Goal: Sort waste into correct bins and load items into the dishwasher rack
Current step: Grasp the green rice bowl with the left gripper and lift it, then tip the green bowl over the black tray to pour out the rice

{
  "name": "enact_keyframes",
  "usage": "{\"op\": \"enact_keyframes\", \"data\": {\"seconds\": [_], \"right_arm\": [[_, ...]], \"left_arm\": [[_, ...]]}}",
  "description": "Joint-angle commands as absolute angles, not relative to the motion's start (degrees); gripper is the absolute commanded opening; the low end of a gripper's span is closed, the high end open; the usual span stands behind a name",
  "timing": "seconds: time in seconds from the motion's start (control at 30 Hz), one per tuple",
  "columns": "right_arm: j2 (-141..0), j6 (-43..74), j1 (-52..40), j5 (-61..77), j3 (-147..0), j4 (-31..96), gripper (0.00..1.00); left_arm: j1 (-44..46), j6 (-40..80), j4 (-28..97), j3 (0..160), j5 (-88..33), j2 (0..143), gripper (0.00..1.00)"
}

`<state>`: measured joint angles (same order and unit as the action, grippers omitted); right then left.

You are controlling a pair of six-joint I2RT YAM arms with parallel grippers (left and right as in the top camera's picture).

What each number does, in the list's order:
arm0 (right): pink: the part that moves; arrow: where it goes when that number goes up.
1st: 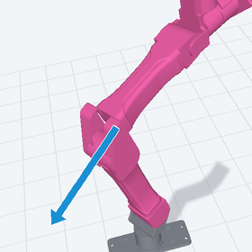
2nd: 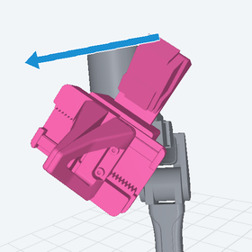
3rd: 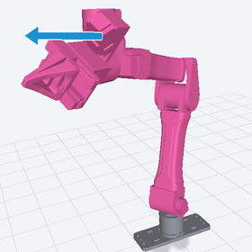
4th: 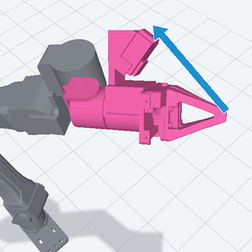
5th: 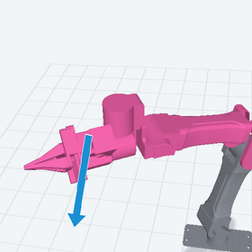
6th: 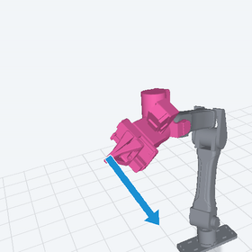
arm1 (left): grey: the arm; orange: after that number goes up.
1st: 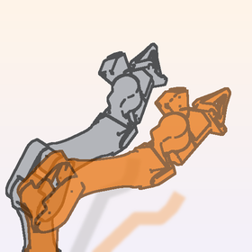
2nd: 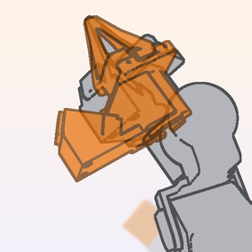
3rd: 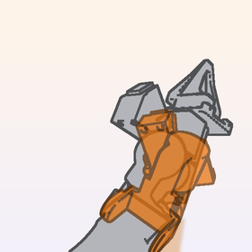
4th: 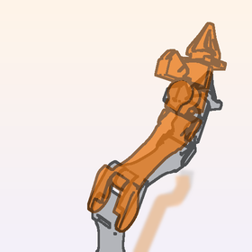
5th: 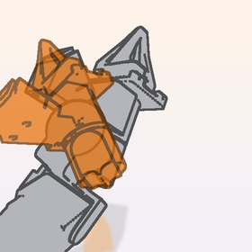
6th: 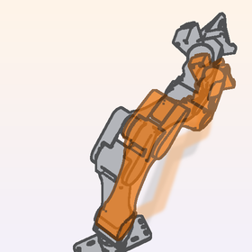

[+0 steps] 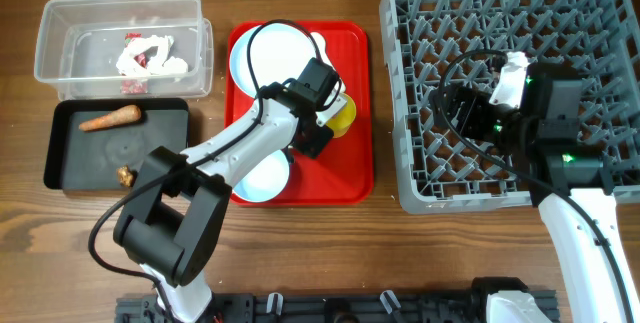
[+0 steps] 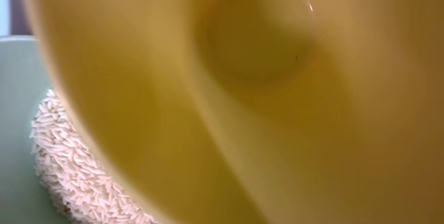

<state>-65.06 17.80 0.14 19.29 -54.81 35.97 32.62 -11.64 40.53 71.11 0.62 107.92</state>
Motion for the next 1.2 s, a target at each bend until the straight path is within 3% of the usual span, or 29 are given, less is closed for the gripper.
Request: {"op": "enact_keyframes", "data": {"seconds": [0.0,0.63,0.9,1.17], "right_arm": [[-65.43,18.06,-0.14,19.97,-55.81,35.57,1.0],[-65.43,18.13,-0.14,19.99,-55.81,34.24,1.0],[-65.43,18.13,-0.14,19.99,-55.81,34.06,1.0],[-65.43,18.22,-0.14,20.01,-55.81,34.06,1.0]], "left_arm": [[32.73,-11.77,40.32,71.85,0.95,108.79,0.04],[23.2,10.26,47.31,83.7,-1.1,96.29,0.04],[1.67,12.62,57.67,83.57,-19.05,92.27,0.04],[-21.08,1.02,58.13,81.52,-38.61,93.34,0.04]]}}
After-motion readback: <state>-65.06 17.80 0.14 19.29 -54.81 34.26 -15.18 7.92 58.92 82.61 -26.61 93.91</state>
